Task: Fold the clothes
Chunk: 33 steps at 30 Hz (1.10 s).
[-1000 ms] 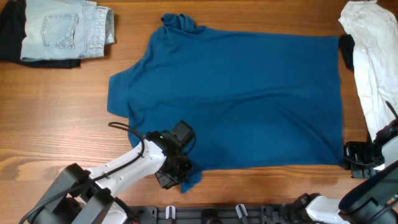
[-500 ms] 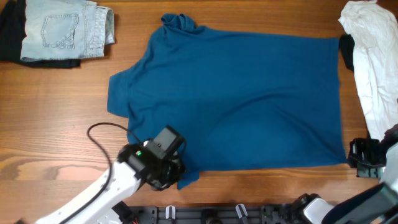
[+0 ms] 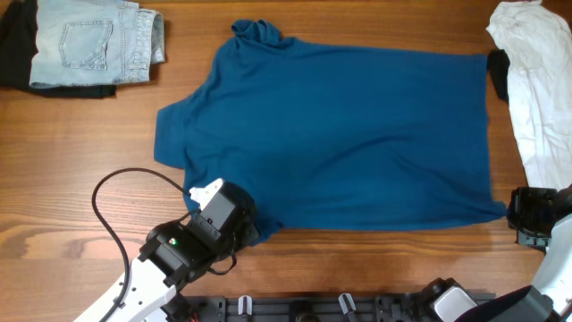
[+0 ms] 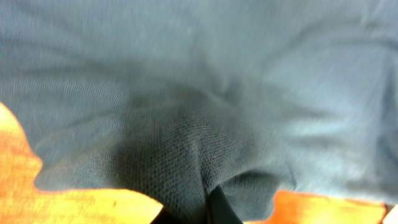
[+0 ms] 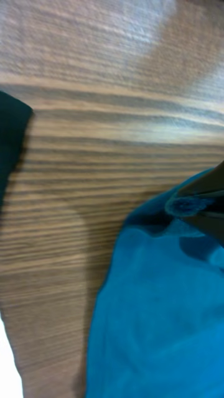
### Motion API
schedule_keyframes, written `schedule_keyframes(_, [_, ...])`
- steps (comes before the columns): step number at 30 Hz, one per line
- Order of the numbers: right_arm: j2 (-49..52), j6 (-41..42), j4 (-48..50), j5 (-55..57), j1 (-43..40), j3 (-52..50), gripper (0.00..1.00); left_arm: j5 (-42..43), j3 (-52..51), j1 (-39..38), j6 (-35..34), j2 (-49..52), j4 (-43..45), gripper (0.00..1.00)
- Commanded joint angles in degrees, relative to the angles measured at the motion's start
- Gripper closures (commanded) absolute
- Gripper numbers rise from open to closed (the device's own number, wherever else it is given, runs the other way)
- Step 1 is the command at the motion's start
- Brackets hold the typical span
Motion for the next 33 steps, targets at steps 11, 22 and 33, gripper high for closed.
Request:
schedule_keyframes(11, [-0.42,5.09,7.06,-3.39,8.09,1.07,0.96,-7.82,-0.42,14.75,14.75,0.13,14.6,0.96])
schedule_keyframes(22, [0.98,9.55,14.19,1.44,17.38,1.07,0.96,-7.87,-0.42,17.9,19.87,9.57,29.18,0.96])
schedule_keyframes(33, [9.51,10.51,32.52,0.37,18.53,1.07,0.96,-8.33,-0.42,18.08,22.36,19.32,33.9,0.96])
